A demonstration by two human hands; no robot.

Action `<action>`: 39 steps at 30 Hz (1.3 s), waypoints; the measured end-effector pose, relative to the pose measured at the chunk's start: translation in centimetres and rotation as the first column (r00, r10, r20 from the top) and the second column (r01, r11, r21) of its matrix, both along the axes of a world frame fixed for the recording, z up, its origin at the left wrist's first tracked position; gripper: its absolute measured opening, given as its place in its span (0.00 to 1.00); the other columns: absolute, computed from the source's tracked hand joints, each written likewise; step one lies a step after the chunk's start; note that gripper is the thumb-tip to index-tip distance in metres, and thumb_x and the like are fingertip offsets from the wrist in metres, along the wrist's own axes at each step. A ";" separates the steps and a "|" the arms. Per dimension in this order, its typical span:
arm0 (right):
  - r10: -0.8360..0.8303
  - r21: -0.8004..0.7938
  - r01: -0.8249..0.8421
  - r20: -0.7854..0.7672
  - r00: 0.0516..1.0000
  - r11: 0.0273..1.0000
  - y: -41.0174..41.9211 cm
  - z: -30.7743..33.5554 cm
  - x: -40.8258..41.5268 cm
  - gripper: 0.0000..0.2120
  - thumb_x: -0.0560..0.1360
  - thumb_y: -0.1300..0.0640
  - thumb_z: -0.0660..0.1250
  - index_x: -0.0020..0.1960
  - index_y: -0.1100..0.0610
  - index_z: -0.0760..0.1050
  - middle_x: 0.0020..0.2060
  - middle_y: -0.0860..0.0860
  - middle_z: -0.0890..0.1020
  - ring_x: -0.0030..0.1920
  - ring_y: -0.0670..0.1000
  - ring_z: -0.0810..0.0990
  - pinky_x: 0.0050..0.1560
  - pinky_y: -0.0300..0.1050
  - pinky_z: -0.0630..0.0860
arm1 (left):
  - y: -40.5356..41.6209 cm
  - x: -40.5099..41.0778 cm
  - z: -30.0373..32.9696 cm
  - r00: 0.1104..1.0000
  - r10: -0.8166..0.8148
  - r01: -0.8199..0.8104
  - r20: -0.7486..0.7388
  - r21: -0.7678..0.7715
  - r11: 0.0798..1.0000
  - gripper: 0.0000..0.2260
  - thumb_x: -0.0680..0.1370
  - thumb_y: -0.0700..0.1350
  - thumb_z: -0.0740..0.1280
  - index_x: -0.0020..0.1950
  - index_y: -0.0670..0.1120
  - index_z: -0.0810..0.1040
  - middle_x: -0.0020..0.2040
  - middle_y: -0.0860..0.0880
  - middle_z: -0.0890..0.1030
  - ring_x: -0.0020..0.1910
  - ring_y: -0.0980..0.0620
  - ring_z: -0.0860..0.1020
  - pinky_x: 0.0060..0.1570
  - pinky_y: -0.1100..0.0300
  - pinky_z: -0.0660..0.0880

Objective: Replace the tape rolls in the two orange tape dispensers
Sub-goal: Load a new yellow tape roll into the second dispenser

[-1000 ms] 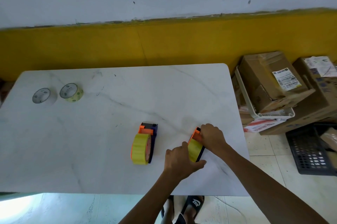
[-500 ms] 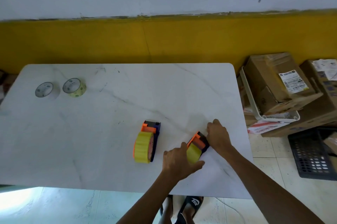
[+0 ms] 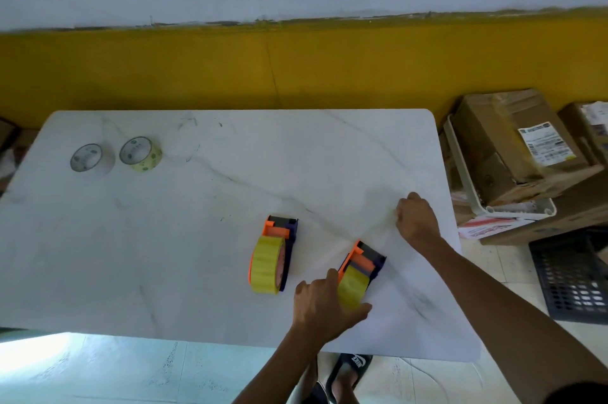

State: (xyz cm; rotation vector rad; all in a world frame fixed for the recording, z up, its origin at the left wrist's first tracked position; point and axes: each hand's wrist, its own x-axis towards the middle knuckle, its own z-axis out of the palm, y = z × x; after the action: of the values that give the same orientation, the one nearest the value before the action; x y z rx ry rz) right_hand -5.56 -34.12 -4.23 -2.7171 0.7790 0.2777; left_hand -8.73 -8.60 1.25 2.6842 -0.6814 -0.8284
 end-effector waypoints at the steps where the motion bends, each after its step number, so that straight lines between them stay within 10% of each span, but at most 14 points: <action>1: -0.006 0.005 0.006 -0.001 1.000 1.000 0.1 -0.2 -0.1 0.05 0.71 0.67 0.67 0.46 0.67 0.79 0.48 0.63 0.77 0.46 0.63 0.79 0.46 0.50 0.77 | 0.0 0.1 0.0 1.000 0.000 0.000 -0.013 0.001 1.000 0.27 0.67 0.67 0.64 0.52 0.47 0.70 0.38 0.50 0.77 0.41 0.44 0.79 0.47 0.53 0.71; 19: -0.065 -0.001 0.065 0.069 0.996 0.998 0.8 -1.8 -1.4 0.10 0.78 0.63 0.60 0.49 0.67 0.78 0.47 0.62 0.79 0.46 0.60 0.79 0.46 0.48 0.76 | 1.5 0.0 -0.4 0.993 0.064 -0.068 -0.099 -0.034 0.997 0.19 0.65 0.57 0.66 0.51 0.49 0.68 0.41 0.50 0.79 0.41 0.45 0.79 0.39 0.53 0.75; 30: -0.061 0.225 0.046 0.061 0.996 0.973 2.1 -2.8 -2.3 0.08 0.73 0.66 0.61 0.39 0.65 0.78 0.38 0.62 0.79 0.41 0.60 0.77 0.40 0.46 0.69 | 2.8 -0.7 0.5 0.973 0.176 -0.218 -0.151 -0.336 0.916 0.16 0.67 0.52 0.70 0.52 0.52 0.71 0.37 0.54 0.77 0.34 0.55 0.74 0.30 0.67 0.66; 36: -0.101 0.576 0.033 0.086 0.991 0.817 4.5 -1.3 -3.4 0.14 0.69 0.71 0.63 0.27 0.58 0.70 0.25 0.53 0.75 0.29 0.40 0.69 0.32 0.37 0.64 | 3.5 -1.2 1.6 0.960 0.244 -0.279 -0.135 -0.431 0.858 0.15 0.67 0.54 0.73 0.43 0.59 0.67 0.30 0.54 0.73 0.30 0.57 0.72 0.28 0.68 0.66; 39: -0.326 0.848 0.163 0.012 0.945 0.504 6.0 -0.4 -3.9 0.11 0.72 0.72 0.63 0.37 0.59 0.77 0.32 0.57 0.79 0.33 0.48 0.77 0.33 0.41 0.74 | 3.3 -0.8 3.0 0.953 0.286 -0.295 -0.096 -0.487 0.822 0.16 0.67 0.56 0.76 0.40 0.57 0.68 0.33 0.59 0.76 0.30 0.57 0.73 0.27 0.70 0.66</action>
State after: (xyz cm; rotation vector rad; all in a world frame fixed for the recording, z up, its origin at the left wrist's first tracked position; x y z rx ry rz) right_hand -9.49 -28.11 -4.62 -1.6439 0.7112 0.2554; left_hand -9.51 -5.33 4.20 2.2246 -0.3912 -0.5075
